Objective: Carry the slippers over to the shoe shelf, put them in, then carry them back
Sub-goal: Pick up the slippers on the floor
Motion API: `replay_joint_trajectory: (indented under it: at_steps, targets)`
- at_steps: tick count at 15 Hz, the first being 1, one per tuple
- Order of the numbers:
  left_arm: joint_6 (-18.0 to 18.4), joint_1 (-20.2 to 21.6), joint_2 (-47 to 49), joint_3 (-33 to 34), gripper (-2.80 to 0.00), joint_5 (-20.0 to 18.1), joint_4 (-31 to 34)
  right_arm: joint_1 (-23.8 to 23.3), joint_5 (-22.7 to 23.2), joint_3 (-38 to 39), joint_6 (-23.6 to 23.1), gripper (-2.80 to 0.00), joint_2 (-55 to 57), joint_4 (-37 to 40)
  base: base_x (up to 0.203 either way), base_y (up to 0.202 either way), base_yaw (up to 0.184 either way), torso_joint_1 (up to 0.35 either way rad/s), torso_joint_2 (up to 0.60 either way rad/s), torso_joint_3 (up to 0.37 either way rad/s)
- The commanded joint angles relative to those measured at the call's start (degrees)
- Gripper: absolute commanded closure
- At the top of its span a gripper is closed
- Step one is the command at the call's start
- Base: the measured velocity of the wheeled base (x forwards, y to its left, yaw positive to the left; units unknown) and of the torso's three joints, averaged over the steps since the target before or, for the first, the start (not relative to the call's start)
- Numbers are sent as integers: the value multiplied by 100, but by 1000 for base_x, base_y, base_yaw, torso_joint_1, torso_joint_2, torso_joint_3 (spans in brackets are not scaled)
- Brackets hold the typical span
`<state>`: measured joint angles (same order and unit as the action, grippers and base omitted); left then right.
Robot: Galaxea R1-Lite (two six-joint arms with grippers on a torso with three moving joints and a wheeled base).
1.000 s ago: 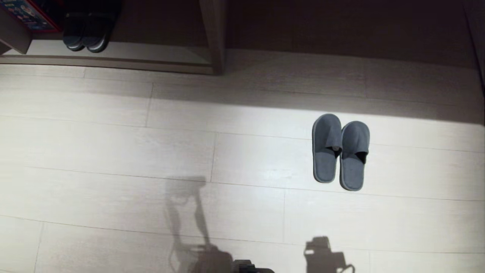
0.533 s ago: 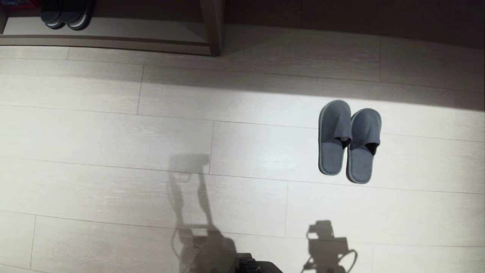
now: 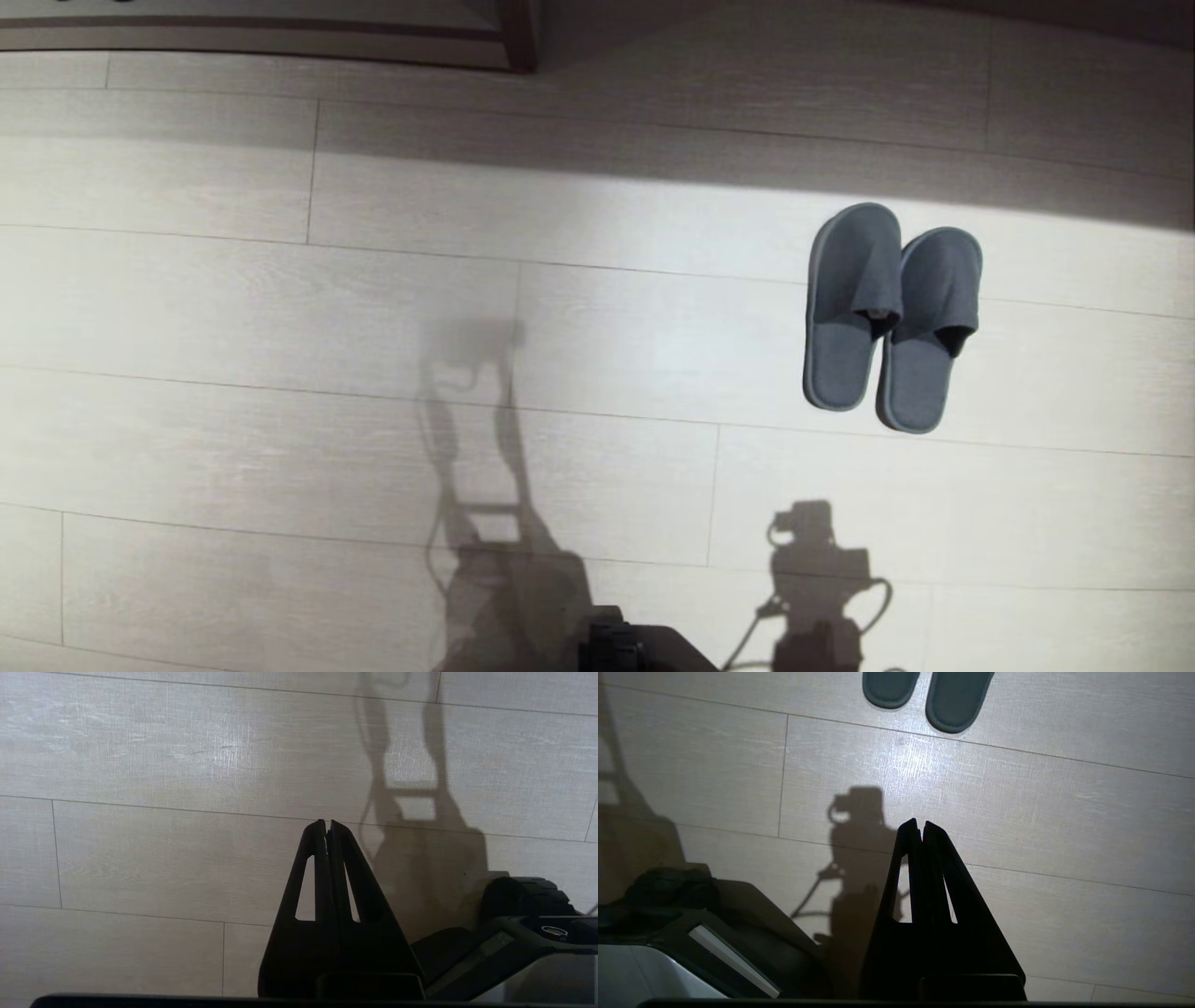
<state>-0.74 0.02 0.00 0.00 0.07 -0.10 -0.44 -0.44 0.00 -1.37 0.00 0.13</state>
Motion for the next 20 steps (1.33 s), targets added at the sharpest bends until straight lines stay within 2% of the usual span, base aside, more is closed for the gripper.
replay_joint_trajectory:
  at_steps: [1, 13, 17, 20]
  targets:
    - [-5, -2, 0, 9, 0, 1, 1, 0, 0, 0, -4, 0, 9, 4, 0, 0, 0, 0, 0, -195]
    - [-5, -2, 0, 9, 0, 1, 1, 0, 0, 0, -4, 0, 9, 4, 0, 0, 0, 2, 3, -196]
    - [13, 1, -6, 6, 0, 1, 1, 0, -18, -20, 33, 0, 9, -104, 0, 0, 0, 5, 3, -51]
    - [13, -2, 0, 0, 0, 1, 1, 6, 17, -577, 4, 0, 407, -120, 0, 0, 0, 0, 0, 0]
